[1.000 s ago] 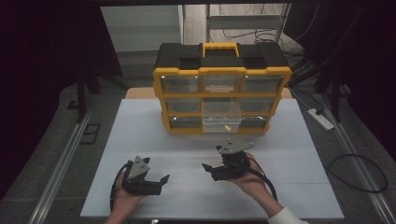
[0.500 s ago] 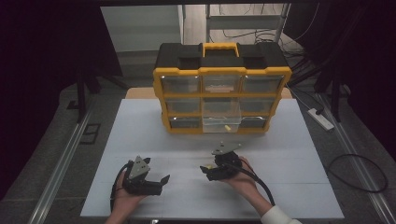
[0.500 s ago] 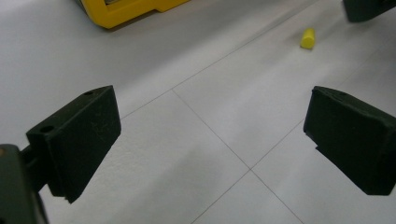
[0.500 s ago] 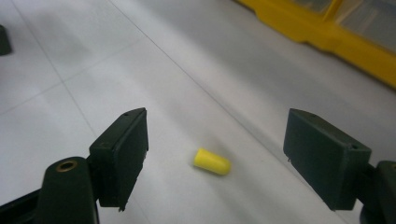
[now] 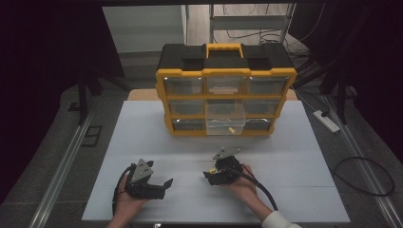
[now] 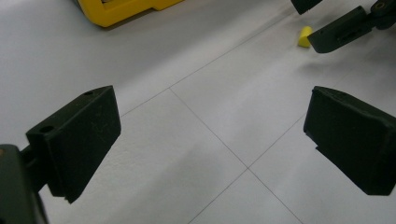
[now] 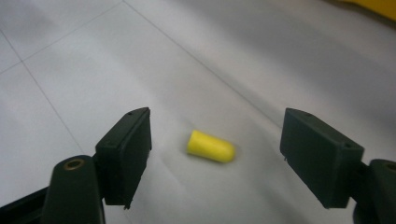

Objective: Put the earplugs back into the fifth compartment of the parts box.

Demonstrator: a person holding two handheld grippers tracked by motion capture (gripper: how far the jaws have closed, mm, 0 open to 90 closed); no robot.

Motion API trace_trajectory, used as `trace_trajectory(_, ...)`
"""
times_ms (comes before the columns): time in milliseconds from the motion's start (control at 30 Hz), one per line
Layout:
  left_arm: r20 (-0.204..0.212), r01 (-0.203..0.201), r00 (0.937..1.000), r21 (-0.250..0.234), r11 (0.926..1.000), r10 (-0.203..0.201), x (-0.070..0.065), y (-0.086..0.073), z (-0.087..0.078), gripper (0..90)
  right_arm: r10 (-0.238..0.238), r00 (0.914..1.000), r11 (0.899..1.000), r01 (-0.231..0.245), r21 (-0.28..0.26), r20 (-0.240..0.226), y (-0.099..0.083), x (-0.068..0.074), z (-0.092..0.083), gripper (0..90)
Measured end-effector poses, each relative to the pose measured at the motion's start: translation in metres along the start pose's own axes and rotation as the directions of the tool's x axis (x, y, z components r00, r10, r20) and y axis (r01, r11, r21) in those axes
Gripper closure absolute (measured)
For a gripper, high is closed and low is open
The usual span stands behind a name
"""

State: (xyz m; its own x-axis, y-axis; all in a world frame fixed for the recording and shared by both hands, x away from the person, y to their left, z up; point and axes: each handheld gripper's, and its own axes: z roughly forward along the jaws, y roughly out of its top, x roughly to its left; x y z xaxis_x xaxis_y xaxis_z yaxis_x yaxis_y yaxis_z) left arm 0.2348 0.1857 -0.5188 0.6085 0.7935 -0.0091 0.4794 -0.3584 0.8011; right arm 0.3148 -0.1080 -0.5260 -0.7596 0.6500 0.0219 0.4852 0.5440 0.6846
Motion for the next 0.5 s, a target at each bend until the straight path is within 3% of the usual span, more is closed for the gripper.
trace_trajectory(200,0.002,0.000,1.0000,0.002,1.0000,0.000,-0.0007,-0.0001,0.0004,3.6,-0.022,0.9995,1.000,0.022,0.003,-0.023,-0.0014,0.0047,0.0012,45.0)
trace_trajectory(500,0.000,-0.005,1.0000,0.004,1.0000,0.005,-0.0008,-0.0001,0.0006,3.8,-0.040,0.9991,0.999,0.040,0.007,0.014,-0.0031,0.0036,0.0014,62.2)
